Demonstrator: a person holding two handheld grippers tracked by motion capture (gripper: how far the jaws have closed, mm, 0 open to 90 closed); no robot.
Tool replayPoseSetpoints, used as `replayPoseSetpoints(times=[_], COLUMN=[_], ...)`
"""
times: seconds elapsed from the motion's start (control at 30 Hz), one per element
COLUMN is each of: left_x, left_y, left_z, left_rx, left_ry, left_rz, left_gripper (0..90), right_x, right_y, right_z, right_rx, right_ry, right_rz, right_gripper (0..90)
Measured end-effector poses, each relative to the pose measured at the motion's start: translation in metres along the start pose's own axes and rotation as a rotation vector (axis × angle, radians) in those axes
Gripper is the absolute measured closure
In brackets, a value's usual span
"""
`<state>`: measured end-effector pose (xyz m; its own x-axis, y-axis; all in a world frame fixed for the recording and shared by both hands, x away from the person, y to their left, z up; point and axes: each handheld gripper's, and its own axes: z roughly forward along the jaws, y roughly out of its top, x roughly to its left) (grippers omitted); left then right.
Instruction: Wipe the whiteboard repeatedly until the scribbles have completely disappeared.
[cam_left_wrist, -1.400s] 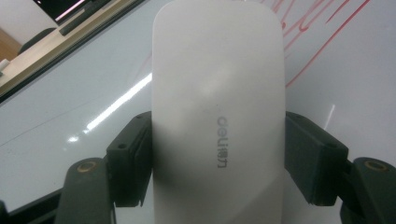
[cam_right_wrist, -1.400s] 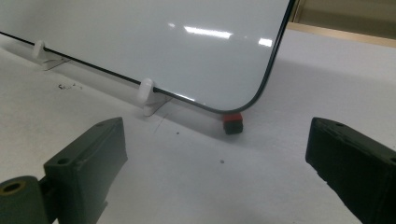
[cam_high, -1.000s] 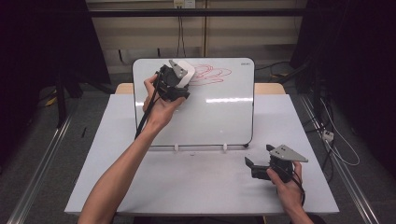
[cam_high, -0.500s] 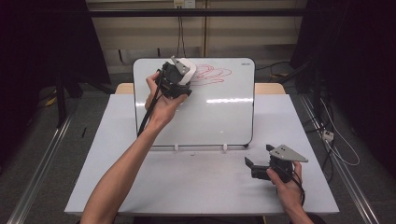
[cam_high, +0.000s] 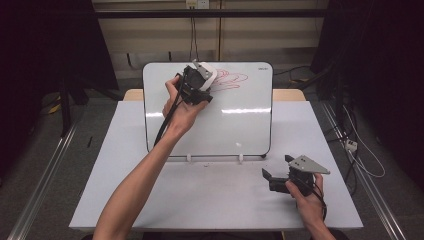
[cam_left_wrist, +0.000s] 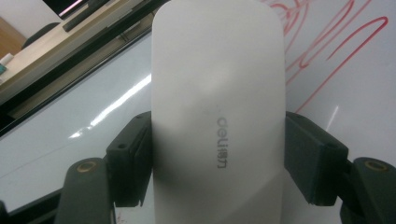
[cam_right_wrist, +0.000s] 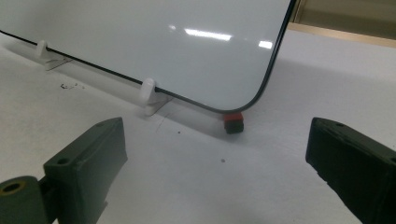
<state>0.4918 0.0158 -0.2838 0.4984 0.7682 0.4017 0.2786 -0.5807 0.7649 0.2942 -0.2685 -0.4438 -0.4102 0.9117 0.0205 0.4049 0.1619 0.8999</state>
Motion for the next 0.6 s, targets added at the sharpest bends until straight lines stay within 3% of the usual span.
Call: replayPoseSetpoints(times=[0.6], left_x=[-0.019], left_y=[0.017], left_z=[0.007], left_rx=[0.008], left_ry=[-0.021], left_rz=[0.035], left_gripper=[31.2], right_x=[0.0], right_y=[0.0], right_z=[-0.001], right_rx=[-0.006], right_ry=[0.008], right_rz=[0.001], right_gripper=[4.7])
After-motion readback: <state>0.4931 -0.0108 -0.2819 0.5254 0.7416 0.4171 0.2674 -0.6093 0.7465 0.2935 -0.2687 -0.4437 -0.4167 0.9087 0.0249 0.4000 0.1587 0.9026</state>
